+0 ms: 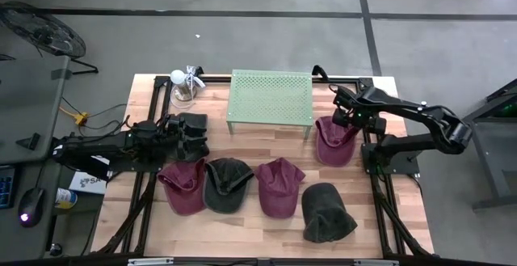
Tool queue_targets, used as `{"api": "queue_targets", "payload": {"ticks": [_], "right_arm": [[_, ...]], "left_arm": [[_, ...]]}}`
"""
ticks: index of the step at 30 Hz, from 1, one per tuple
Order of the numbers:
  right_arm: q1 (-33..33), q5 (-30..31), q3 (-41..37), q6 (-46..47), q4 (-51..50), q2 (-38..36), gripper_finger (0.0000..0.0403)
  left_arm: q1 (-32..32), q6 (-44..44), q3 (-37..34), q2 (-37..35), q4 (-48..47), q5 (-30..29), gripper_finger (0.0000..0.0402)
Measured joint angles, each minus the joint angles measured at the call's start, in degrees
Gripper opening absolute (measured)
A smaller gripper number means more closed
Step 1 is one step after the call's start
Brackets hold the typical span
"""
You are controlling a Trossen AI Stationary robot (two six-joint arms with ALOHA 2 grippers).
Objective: Pick & Place hat
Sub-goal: Put the top dark red cap on the shelf
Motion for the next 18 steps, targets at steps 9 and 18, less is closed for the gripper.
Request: {"api": "queue_targets", "payload": {"ticks": [9,18], "right_arm": [[0.02,0.20,-0.47,0.87,0.68,0.03,0.0183],[0.02,0.41,-0.48,1.86,0.83,0.07,0.0108]], "left_arm": [[0.00,0.00,0.00,0.00,0.00,0.00,0.0248],[0.00,0.00,0.00,0.00,0.00,0.00,0.0248]]}}
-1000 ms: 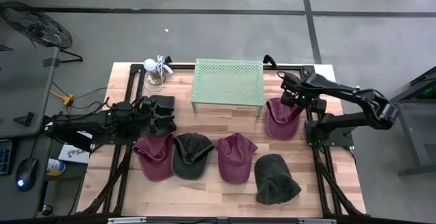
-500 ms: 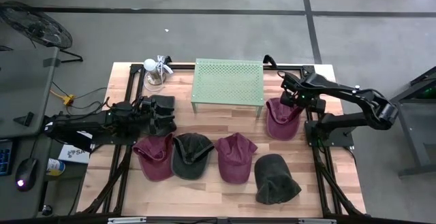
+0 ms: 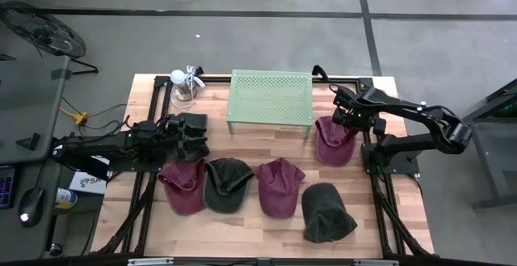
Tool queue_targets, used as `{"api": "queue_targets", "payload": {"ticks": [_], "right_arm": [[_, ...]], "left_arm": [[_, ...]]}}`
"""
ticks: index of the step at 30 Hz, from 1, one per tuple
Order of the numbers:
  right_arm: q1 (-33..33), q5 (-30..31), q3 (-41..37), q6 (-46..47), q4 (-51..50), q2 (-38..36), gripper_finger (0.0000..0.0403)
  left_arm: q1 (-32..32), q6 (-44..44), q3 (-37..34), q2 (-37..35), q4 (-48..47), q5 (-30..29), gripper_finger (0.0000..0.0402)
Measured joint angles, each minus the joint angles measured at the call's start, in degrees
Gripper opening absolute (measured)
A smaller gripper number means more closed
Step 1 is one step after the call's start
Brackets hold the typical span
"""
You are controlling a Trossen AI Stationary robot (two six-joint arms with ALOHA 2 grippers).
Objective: Pick & Place hat
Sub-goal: Put the top dark red cap on the shelf
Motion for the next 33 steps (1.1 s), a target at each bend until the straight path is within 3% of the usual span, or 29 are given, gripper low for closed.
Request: {"api": "queue_targets", "payload": {"ticks": [9,19,33], "right_arm": [[0.07,-0.83,0.00,-1.21,-0.02,0.00,0.0008],[1.59,-1.67,2.35,-3.73,-2.24,-2.61,0.0003],[7.65,2.90,15.03,-4.90,-16.93,-9.27,0.0001]], "left_arm": [[0.00,0.00,0.00,-0.02,0.00,0.00,0.0248],[-0.01,0.00,0.00,-0.01,0.00,0.00,0.0248],[-0.01,0.00,0.00,-0.01,0.00,0.00,0.0248]]}}
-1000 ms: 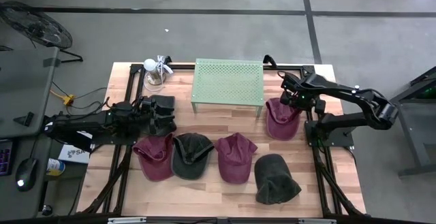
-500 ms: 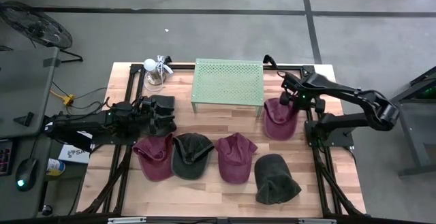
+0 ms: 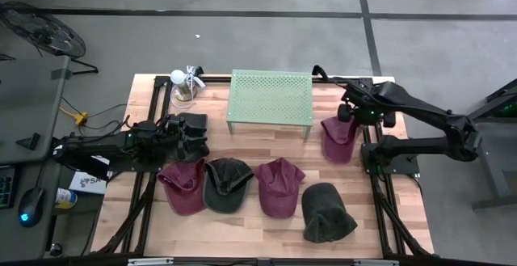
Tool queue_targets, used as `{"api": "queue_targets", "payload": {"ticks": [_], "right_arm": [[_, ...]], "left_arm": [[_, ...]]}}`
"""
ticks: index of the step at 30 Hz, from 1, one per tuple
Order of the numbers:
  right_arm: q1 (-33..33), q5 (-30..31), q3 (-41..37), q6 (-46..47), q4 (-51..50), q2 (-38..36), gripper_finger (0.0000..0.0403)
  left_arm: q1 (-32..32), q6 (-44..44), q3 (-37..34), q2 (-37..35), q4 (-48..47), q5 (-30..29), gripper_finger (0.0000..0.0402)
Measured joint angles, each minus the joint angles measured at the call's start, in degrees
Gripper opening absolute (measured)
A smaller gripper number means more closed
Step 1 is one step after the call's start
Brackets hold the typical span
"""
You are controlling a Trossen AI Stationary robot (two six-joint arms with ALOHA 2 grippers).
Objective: Pick & Place hat
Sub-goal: Put the top dark red cap on the shelf
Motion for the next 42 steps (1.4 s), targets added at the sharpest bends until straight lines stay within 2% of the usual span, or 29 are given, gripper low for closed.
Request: {"api": "queue_targets", "payload": {"ticks": [6,13,22,28,34,42], "right_arm": [[3.09,4.31,7.46,-1.12,-6.12,-0.30,0.0000],[6.41,9.50,15.12,-5.87,-6.58,-0.30,0.0000],[9.08,15.25,24.75,-19.26,-6.70,-0.26,0.0000],[9.05,15.95,29.97,-34.32,-5.07,-0.28,0.0000],[9.05,11.06,32.46,-51.64,1.15,-0.77,0.0000],[9.05,-5.34,32.61,-67.71,13.08,-2.27,0.0000]], "left_arm": [[0.00,0.00,0.00,0.00,0.00,-0.02,0.0248],[0.01,0.00,0.00,0.00,0.00,-0.02,0.0248],[-0.01,0.00,0.00,-0.01,0.00,0.00,0.0248],[0.00,0.01,0.00,-0.01,0.00,-0.02,0.0248],[0.01,0.00,0.00,0.01,0.02,-0.02,0.0248],[0.01,0.01,0.00,0.00,0.00,-0.02,0.0248]]}}
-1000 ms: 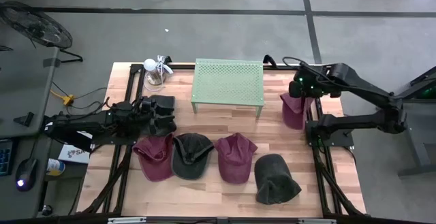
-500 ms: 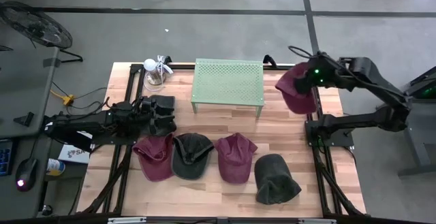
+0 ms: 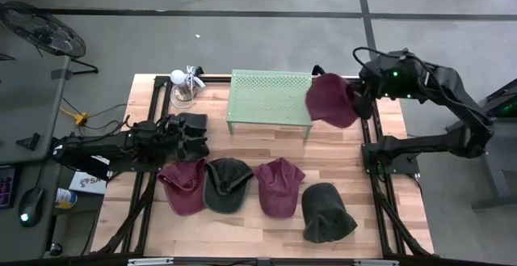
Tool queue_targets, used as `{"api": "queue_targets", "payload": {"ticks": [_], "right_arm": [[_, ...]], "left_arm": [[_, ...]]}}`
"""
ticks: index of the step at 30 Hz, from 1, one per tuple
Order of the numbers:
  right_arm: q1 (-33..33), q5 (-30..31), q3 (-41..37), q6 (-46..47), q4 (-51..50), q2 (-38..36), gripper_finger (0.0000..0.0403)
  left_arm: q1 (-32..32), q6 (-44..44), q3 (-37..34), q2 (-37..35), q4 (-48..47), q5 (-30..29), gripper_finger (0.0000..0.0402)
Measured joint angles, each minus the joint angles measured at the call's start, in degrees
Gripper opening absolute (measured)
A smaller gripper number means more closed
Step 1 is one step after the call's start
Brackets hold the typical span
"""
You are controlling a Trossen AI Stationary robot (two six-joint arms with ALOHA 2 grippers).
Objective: Pick & Place hat
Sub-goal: Put the top dark red cap on the shelf
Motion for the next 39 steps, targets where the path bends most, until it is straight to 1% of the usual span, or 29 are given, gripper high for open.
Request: {"api": "queue_targets", "payload": {"ticks": [2,5,8,10,14,18,25,28,30,34,39], "right_arm": [[0.00,-5.33,0.00,-1.08,2.73,-0.17,0.0000],[0.00,-11.21,0.00,-0.60,7.36,-0.19,0.0000],[0.00,-14.91,-0.27,2.25,12.74,-0.15,0.0000],[0.00,-16.32,-0.77,4.24,16.47,-0.14,0.0000],[0.00,-16.66,-1.01,7.25,21.57,0.61,0.0000],[0.00,-16.66,-1.01,10.04,23.78,1.72,0.0000],[0.19,-16.65,-1.01,13.69,26.47,4.10,0.0000],[1.39,-15.95,-1.01,14.01,27.67,5.22,0.0000],[2.24,-15.22,-1.01,14.20,28.75,6.07,0.0000],[3.44,-15.11,-1.01,14.20,31.01,7.87,0.0000],[4.29,-17.13,-1.01,13.81,35.08,9.62,0.0000]], "left_arm": [[-0.01,-0.01,0.00,0.01,0.00,0.00,0.0248],[0.00,0.01,0.00,0.01,0.00,0.01,0.0248],[-0.01,0.77,0.00,0.01,0.00,0.00,0.0248],[0.00,1.17,0.00,-0.01,0.00,0.00,0.0248],[0.00,1.20,0.00,0.00,0.07,-0.33,0.0248],[-0.02,0.41,0.00,0.01,1.59,-1.59,0.0248],[0.00,-5.95,0.00,-0.01,6.06,-1.70,0.0248],[0.00,-7.41,0.00,-0.01,7.93,-5.11,0.0248],[0.03,-9.15,0.04,0.01,9.66,-6.38,0.0248],[0.00,-7.41,2.01,0.76,9.96,-5.44,0.0248],[0.00,-1.07,5.96,4.54,17.94,-5.79,0.0248]]}}
